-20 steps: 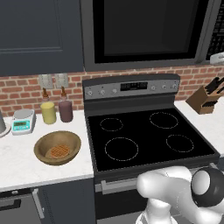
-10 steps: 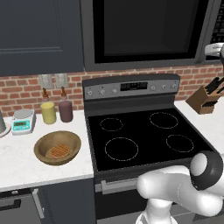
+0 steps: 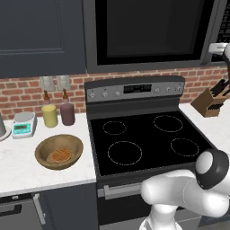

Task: Open the microwave, place the bowl with waffle inside the microwave, then close the microwave door and turn it on.

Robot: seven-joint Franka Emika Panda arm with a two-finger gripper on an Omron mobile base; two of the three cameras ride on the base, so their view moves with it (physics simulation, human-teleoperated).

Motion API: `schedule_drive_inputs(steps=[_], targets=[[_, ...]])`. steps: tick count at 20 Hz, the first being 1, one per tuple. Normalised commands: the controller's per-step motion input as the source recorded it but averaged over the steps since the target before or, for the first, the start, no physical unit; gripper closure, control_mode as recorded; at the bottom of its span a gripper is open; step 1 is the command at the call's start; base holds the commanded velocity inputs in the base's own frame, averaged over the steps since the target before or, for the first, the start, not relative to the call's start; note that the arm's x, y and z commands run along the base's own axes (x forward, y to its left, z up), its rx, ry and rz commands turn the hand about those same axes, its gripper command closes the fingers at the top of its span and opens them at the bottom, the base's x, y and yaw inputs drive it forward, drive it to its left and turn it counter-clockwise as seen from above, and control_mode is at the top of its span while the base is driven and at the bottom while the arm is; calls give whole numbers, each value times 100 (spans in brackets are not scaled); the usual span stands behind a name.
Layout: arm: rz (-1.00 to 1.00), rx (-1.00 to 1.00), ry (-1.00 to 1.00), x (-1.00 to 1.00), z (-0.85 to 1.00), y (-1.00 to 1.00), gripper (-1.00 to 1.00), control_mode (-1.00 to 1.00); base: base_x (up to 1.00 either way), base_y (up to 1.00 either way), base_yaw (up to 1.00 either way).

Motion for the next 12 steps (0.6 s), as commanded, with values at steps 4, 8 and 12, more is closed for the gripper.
schedule_drive_inputs(steps=[4,8,12], targets=[[0,3,-4,24,0,-17,-100,-100,0,0,0],[0,3,0,32,0,-10,-100,-100,0,0,0],[0,3,0,26,0,-17,-100,-100,0,0,0]])
